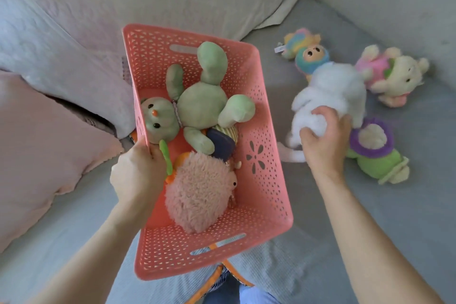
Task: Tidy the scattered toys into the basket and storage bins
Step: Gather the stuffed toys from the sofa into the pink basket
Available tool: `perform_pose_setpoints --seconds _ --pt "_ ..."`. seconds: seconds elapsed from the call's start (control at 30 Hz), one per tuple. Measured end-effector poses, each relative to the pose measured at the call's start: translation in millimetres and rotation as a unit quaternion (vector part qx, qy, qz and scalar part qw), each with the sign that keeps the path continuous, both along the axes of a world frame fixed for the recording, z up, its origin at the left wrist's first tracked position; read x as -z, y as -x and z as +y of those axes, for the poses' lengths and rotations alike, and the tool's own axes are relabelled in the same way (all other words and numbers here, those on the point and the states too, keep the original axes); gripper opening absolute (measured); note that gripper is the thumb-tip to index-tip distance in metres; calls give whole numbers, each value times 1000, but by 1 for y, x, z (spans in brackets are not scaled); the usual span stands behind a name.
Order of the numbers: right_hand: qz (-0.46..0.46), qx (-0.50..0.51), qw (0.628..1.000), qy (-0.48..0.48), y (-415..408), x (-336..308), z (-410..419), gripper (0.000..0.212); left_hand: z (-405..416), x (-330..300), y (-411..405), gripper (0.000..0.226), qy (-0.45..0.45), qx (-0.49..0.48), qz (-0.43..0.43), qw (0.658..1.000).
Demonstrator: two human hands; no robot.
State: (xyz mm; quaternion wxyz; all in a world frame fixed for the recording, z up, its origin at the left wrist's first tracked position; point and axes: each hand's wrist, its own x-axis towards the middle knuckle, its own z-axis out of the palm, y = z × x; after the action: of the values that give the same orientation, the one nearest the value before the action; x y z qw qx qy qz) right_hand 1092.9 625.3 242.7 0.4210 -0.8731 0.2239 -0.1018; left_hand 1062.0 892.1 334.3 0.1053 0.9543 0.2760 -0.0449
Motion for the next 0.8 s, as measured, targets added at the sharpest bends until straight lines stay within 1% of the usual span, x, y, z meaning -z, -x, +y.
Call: perform_pose_setpoints --seconds 0.07,0.1,0.13,0.17,0.2,0.23,0.27,0.3,0.33,0.37,0.4,0.43,0.5,0.57,0.6,0.63,0.67,0.7,0.73,0.77,0.8 --pt "-120 -21 992 21 12 -41 16 43 2 0 -1 23 2 1 10 1000" --pt "-156 -33 987 23 20 -54 27 47 4 -1 -2 23 7 0 12 1000" --pt "-170 -46 984 21 30 -60 41 53 7 -1 -2 23 12 -1 11 1000" --pt "-162 -68 984 24 41 -61 56 61 10 -2 -1 23 18 -3 7 1000" --pt "-133 -99 985 41 53 -53 70 68 13 -2 0 23 23 -5 2 1000" --pt "-83 -141 984 70 65 -38 84 74 17 -2 1 22 29 -6 -3 1000" --pt "-13 -194 974 117 77 -21 97 79 19 -3 1 22 36 -7 -8 999" --pt "75 -251 952 155 87 -4 108 79 22 -3 3 23 42 -8 -13 999" --pt "166 -281 932 159 91 12 116 74 24 -2 3 23 44 -8 -17 999" --pt "261 -285 912 135 89 21 124 67 24 -2 4 24 43 -7 -22 999" --pt "346 -291 884 116 86 27 130 63 25 -1 6 24 41 -5 -24 999" --pt "399 -316 849 139 81 30 136 61 25 0 7 24 40 -1 -28 999" --pt "447 -392 770 232 72 35 146 60 25 3 8 23 40 2 -31 999" --pt "453 -484 678 317 68 37 152 55 24 4 7 22 36 3 -30 999" --pt "444 -517 642 352 67 39 152 51 23 4 7 23 33 5 -29 999" --pt "437 -539 616 372 65 39 150 48 20 4 6 23 32 8 -27 999" --pt "430 -550 610 373 62 39 147 45 18 4 5 24 32 11 -27 999" --pt "430 -552 625 346 60 37 145 42 16 3 6 24 30 10 -26 999" --pt "423 -546 658 301 58 30 143 39 15 2 6 24 27 8 -26 999" --pt "410 -526 701 250 59 22 139 36 13 1 6 23 27 6 -26 999" --pt "379 -498 753 206 62 16 133 33 13 0 6 22 35 1 -29 999"
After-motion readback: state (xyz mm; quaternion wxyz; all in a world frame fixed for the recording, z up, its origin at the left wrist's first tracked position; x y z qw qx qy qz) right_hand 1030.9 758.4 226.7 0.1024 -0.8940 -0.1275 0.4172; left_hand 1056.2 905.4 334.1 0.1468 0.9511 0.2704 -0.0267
